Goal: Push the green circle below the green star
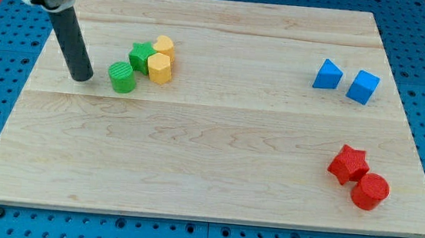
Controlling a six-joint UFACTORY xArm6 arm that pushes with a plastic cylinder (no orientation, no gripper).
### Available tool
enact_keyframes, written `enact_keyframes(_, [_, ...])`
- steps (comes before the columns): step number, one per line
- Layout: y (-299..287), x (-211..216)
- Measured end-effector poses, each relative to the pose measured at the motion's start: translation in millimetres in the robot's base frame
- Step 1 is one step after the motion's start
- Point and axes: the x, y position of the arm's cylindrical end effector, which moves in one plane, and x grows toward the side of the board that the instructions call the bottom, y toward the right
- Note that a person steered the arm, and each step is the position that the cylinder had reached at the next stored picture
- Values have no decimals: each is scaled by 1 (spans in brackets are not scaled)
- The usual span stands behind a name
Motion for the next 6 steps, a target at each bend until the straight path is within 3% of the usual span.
enact_keyframes(2, [45,7])
enact_keyframes(6, [54,0])
